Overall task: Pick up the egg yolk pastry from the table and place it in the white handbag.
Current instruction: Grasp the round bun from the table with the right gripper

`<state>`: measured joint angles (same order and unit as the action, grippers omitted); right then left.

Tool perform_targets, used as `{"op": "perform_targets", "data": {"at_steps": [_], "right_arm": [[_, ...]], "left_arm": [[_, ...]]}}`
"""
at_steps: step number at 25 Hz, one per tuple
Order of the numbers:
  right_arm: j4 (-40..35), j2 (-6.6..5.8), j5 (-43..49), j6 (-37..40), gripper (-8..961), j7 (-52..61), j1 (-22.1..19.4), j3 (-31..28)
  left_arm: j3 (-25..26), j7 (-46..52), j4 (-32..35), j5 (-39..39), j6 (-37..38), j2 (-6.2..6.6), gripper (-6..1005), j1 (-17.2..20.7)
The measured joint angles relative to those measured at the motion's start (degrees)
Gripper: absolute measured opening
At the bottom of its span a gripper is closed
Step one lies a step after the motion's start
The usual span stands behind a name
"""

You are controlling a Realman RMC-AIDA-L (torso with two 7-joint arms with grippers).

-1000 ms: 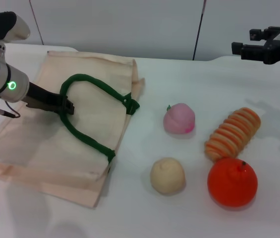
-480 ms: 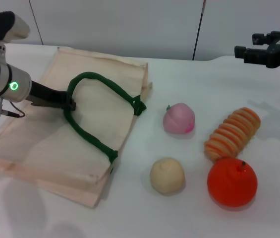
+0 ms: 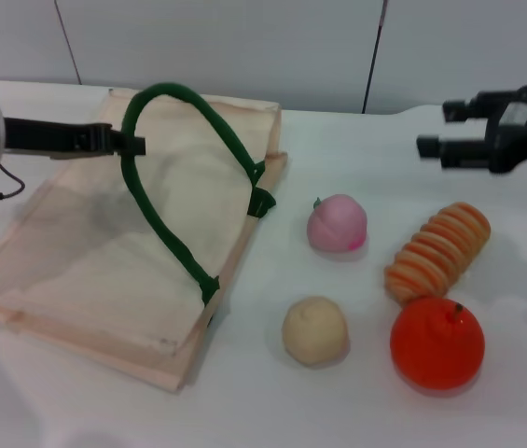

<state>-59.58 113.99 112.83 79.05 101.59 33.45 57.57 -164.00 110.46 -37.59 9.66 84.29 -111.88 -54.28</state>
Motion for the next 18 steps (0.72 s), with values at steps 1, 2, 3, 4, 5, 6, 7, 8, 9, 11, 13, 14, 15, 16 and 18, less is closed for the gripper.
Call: {"op": "perform_targets", "data": {"at_steps": [1,2,3,4,5,6,7,8,9,11,13,14,15,16,18], "right_arm": [[-0.5,-0.03,0.4,1.4,708,-0.4,0.0,0.2],[-1.6,0.00,1.6,3.1,708,-0.6,0.0,0.7],[-2.9,0.20,3.1,4.5,709,-0.6,-0.1,1.5],[-4.2,0.62,4.9,5.6,709,-0.6,-0.2,2.5],[-5.6,1.05,6.9,6.2,709,-0.6,-0.4,3.9],[-6.9,1.46,8.6,6.8,709,-0.5,-0.5,5.5],[-7.6,1.69,9.8,6.9,710,-0.2,-0.7,7.5],[-8.1,1.76,10.2,6.9,710,0.3,-0.8,9.3],[-8.2,1.78,10.4,6.9,710,0.8,-0.8,11.2],[-8.4,1.75,11.1,6.4,711,2.1,-0.8,15.3],[-8.7,1.78,11.9,5.3,711,3.3,-0.8,18.9],[-8.9,1.84,12.1,4.5,712,3.9,-0.7,21.0],[-8.9,1.83,12.4,3.4,712,4.7,-0.5,23.1],[-8.7,1.77,12.6,1.5,712,5.9,-0.1,26.6],[-8.5,1.74,12.6,0.6,713,6.4,0.2,28.5]], "left_arm": [[0.0,-0.8,-0.3,1.7,2.1,0.18,131,0.5],[0.0,-1.3,-0.5,2.9,3.5,0.35,131,0.8],[0.0,-1.9,-0.6,4.4,5.3,0.57,131,1.2],[0.0,-2.6,-0.7,6.2,7.5,0.84,131,1.5],[0.0,-3.0,-0.7,7.2,8.7,1.05,131,1.7],[0.0,-3.4,-0.8,8.5,10.5,1.32,131,1.9],[0.0,-3.6,-0.8,9.2,11.5,1.44,131,2.0],[0.0,-3.8,-0.9,9.9,12.4,1.51,131,2.1],[0.0,-3.9,-1.0,10.5,13.0,1.54,131,2.2],[0.0,-4.3,-1.0,11.7,14.3,1.61,131,2.3],[0.0,-4.5,-1.0,13.2,15.9,1.83,131,2.5],[0.0,-4.5,-1.0,14.0,16.7,1.96,131,2.6],[0.0,-4.5,-1.0,14.7,17.4,2.05,131,2.7],[0.0,-4.6,-1.0,15.2,18.1,2.12,131,2.8],[0.0,-4.6,-1.0,15.8,18.7,2.16,131,2.8]]}}
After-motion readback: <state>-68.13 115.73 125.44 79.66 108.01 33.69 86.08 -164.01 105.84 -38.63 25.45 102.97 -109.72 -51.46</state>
